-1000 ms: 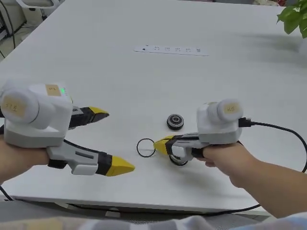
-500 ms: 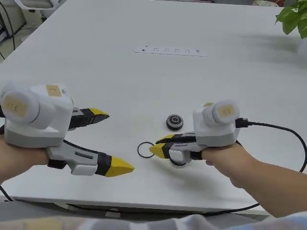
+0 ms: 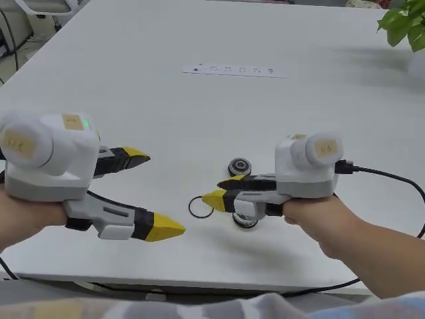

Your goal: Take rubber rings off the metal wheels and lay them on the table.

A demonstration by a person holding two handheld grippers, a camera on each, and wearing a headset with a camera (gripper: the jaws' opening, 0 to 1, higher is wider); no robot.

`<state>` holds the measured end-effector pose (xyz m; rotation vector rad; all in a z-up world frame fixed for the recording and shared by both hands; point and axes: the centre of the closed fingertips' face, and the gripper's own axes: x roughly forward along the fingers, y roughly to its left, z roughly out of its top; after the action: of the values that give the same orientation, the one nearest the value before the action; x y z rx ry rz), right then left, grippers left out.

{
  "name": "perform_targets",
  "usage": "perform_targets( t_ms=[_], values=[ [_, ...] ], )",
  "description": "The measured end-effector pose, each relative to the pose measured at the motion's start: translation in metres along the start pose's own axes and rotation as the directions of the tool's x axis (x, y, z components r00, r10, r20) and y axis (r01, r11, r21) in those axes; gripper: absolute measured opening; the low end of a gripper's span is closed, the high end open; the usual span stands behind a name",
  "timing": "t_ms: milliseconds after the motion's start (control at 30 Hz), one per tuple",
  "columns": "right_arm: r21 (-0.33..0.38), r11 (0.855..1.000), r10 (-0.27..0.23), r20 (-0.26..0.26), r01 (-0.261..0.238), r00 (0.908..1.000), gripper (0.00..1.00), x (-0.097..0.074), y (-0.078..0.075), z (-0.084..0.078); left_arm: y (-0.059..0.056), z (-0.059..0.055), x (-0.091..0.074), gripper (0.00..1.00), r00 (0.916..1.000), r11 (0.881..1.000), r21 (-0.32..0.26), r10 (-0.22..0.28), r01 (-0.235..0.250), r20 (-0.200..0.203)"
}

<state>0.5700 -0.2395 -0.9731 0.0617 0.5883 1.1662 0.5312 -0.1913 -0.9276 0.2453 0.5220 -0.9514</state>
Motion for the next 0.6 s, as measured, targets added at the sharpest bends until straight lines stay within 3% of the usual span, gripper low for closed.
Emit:
perform_targets(
  t_ms=[600],
  values=[
    [0.016,0.999,-0.029,0.072,0.028,0.9970,0.35,-0.033,-0.007,0.014,-0.002,0.008,0.010,0.86,0.9997,1.000,0.014,-0.023,0.023,-0.002]
  ],
)
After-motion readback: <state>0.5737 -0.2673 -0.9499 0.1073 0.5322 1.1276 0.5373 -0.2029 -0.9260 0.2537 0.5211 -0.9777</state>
